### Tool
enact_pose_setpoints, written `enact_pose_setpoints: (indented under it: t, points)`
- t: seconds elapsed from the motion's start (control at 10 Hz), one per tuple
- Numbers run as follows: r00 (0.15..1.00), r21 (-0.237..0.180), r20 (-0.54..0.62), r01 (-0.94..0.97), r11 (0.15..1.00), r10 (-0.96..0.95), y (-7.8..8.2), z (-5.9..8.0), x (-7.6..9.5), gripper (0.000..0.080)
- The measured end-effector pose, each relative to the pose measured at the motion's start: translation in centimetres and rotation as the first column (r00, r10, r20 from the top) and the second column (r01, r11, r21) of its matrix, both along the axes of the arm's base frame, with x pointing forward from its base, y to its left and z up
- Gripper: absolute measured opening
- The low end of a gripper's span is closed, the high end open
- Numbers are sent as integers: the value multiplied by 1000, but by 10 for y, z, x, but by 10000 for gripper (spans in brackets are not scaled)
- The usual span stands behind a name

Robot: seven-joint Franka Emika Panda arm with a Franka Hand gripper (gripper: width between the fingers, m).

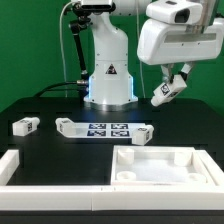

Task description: Assemble square table

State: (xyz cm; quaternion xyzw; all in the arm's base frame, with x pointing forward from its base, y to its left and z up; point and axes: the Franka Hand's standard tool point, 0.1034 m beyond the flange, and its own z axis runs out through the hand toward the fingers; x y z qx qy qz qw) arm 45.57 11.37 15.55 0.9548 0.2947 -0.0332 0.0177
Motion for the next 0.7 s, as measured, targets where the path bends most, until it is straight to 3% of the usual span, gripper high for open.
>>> enact_pose_setpoints:
  t: [0.1, 0.2, 0.3, 0.4, 0.5, 0.6, 0.7]
  points:
    - [999, 32, 46, -20, 999, 19, 0, -2, 9, 290]
    - [994, 67, 102, -50, 996, 43, -2, -6, 35, 290]
    - [988, 86, 141, -77, 993, 64, -8, 0, 56, 290]
    - [982, 117, 183, -66, 991, 44, -16, 16, 69, 290]
    - [971, 126, 233, -81, 989, 50, -23, 32, 78, 290]
    - [958, 136, 284, -81, 987, 40, -25, 27, 77, 290]
    - [967, 134, 253, -79, 988, 43, -24, 22, 71, 290]
